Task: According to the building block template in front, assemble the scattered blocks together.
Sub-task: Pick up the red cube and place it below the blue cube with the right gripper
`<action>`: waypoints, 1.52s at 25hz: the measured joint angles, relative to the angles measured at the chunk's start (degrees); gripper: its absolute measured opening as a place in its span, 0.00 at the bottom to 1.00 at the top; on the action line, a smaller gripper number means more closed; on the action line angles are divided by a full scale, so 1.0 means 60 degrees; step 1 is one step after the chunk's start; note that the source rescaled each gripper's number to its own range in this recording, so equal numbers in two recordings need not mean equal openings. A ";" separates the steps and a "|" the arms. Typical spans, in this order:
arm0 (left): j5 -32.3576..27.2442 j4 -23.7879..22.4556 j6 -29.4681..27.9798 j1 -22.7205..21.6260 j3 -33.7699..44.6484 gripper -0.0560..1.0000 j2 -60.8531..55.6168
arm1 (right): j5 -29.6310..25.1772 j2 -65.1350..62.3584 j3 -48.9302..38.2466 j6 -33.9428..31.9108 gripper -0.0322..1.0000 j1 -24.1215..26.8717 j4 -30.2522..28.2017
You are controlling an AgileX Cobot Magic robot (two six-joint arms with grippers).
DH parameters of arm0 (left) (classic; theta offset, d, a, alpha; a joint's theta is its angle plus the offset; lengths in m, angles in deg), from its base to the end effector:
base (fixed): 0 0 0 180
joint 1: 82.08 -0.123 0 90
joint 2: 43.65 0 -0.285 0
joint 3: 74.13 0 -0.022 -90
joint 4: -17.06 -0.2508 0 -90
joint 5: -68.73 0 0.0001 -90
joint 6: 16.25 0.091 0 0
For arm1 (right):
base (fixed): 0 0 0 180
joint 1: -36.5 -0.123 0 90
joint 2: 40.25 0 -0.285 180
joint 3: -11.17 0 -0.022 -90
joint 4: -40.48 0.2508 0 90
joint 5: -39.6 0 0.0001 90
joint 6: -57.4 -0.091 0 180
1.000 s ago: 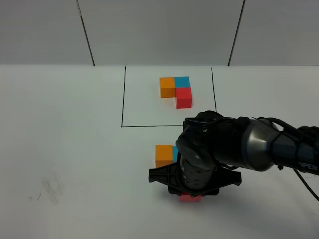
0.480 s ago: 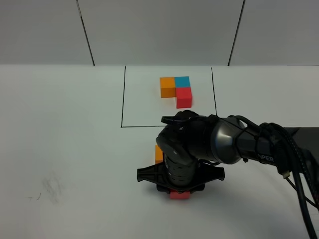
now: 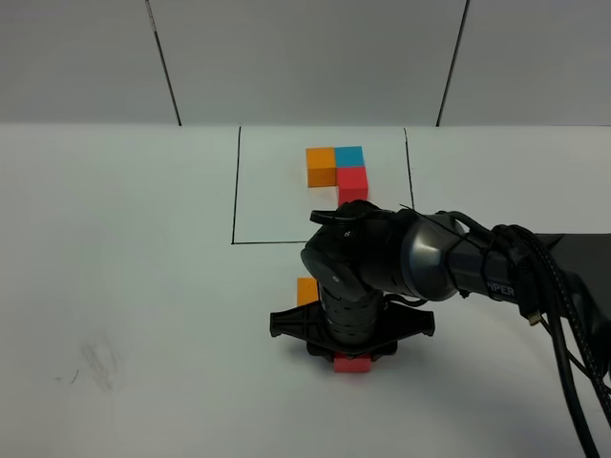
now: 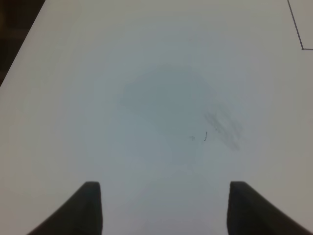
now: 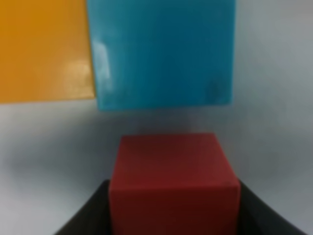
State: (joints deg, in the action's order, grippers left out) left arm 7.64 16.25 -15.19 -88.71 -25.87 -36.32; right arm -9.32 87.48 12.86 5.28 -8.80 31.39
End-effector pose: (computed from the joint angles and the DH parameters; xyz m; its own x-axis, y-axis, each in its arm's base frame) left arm -0.0070 0.0003 0.2783 -0.4490 -0.0267 -0.8931 -0.1151 0.9930 0.0282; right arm 0.2880 0.2757 0.1287 -0.9884 0.0186 -0.1507 0.0210 0.9997 -0.0144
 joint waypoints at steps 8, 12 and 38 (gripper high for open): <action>0.0000 -0.0011 0.0000 0.0000 0.0000 0.27 0.0000 | 0.0408 0.0082 0.0000 0.0032 0.25 0.0059 -0.0021; 0.0000 -0.0011 0.0000 0.0000 0.0000 0.27 0.0000 | 0.0455 0.0154 0.0030 0.0063 0.25 0.0068 -0.0045; 0.0000 -0.0011 0.0000 0.0000 0.0000 0.27 0.0000 | 0.0566 0.0199 0.0074 -0.0338 0.25 0.0066 -0.0360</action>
State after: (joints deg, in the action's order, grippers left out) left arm 7.64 16.18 -15.19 -88.71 -25.87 -36.32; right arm -5.92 88.68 13.31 3.25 -8.40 29.24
